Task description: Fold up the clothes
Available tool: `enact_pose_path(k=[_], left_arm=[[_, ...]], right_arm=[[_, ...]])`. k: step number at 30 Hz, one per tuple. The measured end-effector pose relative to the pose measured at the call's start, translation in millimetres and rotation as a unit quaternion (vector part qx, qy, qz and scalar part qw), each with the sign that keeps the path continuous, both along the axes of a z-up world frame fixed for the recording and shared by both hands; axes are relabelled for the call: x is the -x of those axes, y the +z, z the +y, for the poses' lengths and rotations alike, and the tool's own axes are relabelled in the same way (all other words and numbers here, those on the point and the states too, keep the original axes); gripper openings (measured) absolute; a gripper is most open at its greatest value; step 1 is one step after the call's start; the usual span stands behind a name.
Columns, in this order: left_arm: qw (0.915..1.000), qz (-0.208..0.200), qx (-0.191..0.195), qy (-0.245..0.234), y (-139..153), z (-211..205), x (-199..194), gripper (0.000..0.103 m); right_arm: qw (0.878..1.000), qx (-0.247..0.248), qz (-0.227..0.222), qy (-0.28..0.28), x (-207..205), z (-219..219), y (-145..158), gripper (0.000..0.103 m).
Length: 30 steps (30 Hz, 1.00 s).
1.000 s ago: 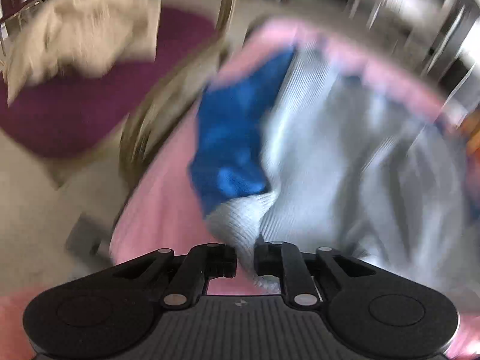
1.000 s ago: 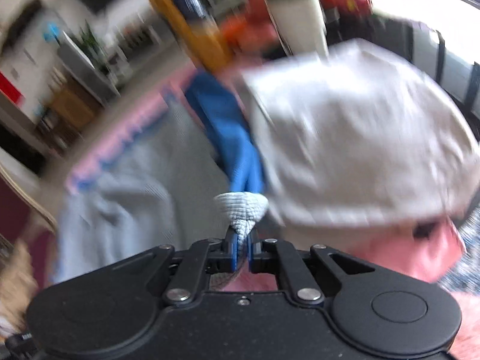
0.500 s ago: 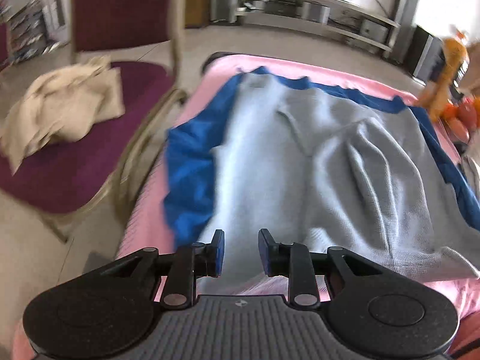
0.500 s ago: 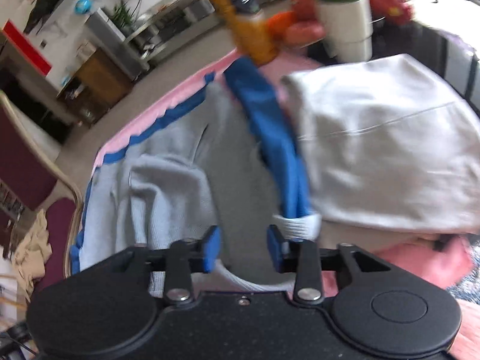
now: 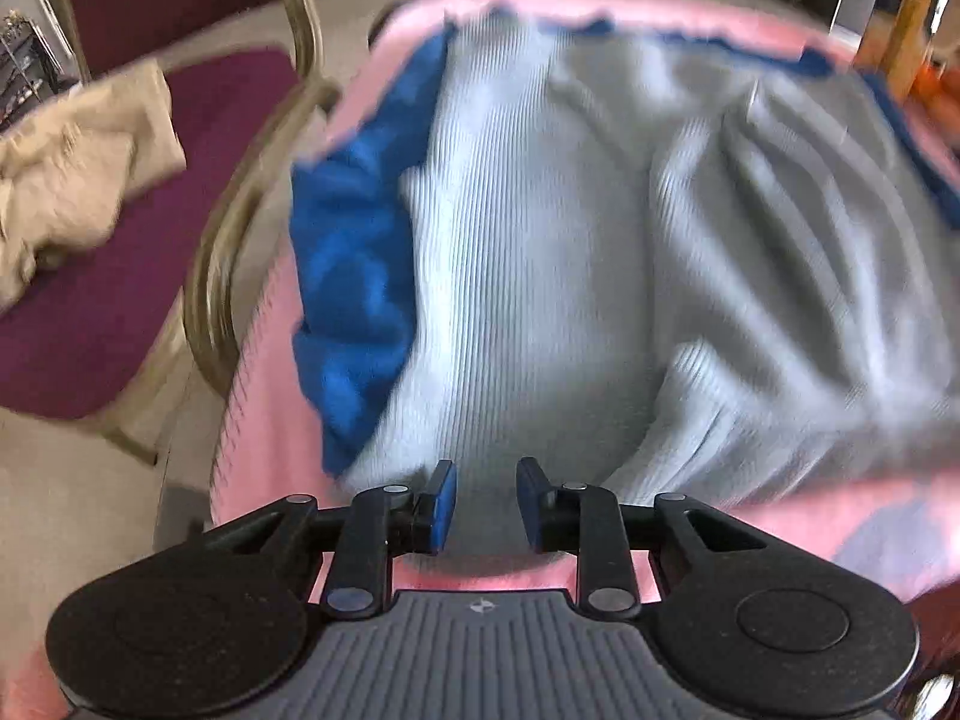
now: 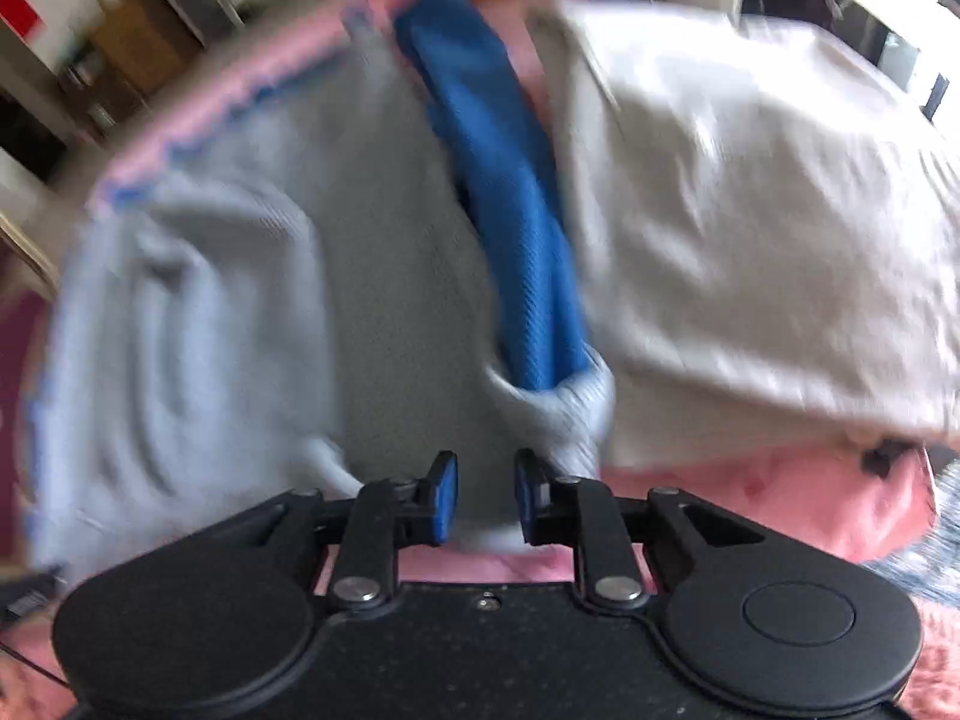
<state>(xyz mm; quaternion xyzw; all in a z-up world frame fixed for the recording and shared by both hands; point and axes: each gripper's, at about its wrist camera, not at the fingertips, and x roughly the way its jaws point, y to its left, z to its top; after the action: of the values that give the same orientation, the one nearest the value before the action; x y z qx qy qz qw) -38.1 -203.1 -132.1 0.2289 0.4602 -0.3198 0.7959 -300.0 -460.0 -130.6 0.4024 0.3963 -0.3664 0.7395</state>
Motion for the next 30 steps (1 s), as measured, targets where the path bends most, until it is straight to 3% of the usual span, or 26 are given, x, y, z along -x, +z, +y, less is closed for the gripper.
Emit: enact_pose_path(k=[3, 7, 11, 13, 16, 17, 19, 23, 30], left_arm=[[0.9973, -0.032, 0.066, -0.011, 45.4, -7.8, 2.0, 0.027], [0.9846, -0.084, 0.152, -0.019, 104.1, -19.3, 1.5, 0.027], [0.9700, -0.137, 0.199, -0.023, 125.6, -48.5, -7.0, 0.028], [0.9687, -0.145, 0.199, -0.030, 119.4, -69.8, -14.1, 0.028], [0.9746, -0.136, 0.173, -0.041, 83.8, -100.6, -26.1, 0.028], [0.9767, -0.132, 0.164, -0.045, 70.9, -110.9, -30.2, 0.028], [0.9805, -0.124, 0.144, -0.052, 44.9, -131.3, -38.3, 0.027], [0.9866, -0.101, 0.111, -0.063, -2.5, -165.4, -55.2, 0.028], [0.9910, -0.060, 0.108, -0.051, -23.5, -163.6, -77.9, 0.028]], right_arm=[[0.998, 0.030, -0.055, -0.008, -7.2, -10.1, 32.2, 0.037], [0.992, 0.076, -0.093, -0.024, -24.0, -37.5, 55.7, 0.052], [0.983, 0.121, -0.131, -0.040, -40.8, -64.8, 79.2, 0.060], [0.977, 0.144, -0.150, -0.048, -49.2, -78.5, 91.0, 0.061], [0.968, 0.174, -0.172, -0.059, -62.1, -100.5, 104.3, 0.056], [0.970, 0.170, -0.163, -0.062, -67.5, -112.3, 94.5, 0.043], [0.974, 0.162, -0.145, -0.067, -78.4, -135.9, 75.1, 0.025], [0.980, 0.147, -0.107, -0.077, -100.0, -183.2, 36.1, 0.025], [0.987, 0.120, -0.044, -0.093, -137.2, -263.8, -31.5, 0.034]])
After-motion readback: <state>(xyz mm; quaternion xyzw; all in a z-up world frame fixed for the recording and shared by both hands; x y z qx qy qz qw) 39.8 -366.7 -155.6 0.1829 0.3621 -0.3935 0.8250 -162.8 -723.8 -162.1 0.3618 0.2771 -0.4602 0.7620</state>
